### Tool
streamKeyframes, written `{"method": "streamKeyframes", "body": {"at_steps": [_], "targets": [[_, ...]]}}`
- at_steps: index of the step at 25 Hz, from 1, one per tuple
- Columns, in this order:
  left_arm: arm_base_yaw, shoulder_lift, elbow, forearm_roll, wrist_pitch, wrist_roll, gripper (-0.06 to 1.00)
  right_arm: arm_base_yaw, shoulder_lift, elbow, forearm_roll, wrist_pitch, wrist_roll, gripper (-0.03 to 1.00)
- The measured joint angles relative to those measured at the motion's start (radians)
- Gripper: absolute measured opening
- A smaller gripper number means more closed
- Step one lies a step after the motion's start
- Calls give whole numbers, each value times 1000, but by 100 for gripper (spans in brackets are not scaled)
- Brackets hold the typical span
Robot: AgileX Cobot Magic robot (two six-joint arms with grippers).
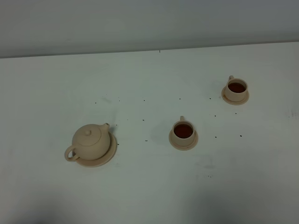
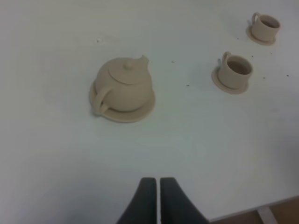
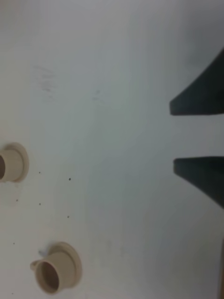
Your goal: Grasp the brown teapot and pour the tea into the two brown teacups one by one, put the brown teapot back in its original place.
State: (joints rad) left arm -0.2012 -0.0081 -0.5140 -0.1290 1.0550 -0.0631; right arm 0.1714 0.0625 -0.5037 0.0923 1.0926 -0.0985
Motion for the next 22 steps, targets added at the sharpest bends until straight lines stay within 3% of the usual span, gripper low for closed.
{"method": "streamKeyframes", "body": {"at_steps": [16, 22], "targets": [[4, 0, 0, -3, -6, 57, 3, 0, 0, 0, 0, 0, 0, 24], [102, 0, 0, -5, -8, 78, 3, 0, 0, 0, 0, 0, 0, 24]]}}
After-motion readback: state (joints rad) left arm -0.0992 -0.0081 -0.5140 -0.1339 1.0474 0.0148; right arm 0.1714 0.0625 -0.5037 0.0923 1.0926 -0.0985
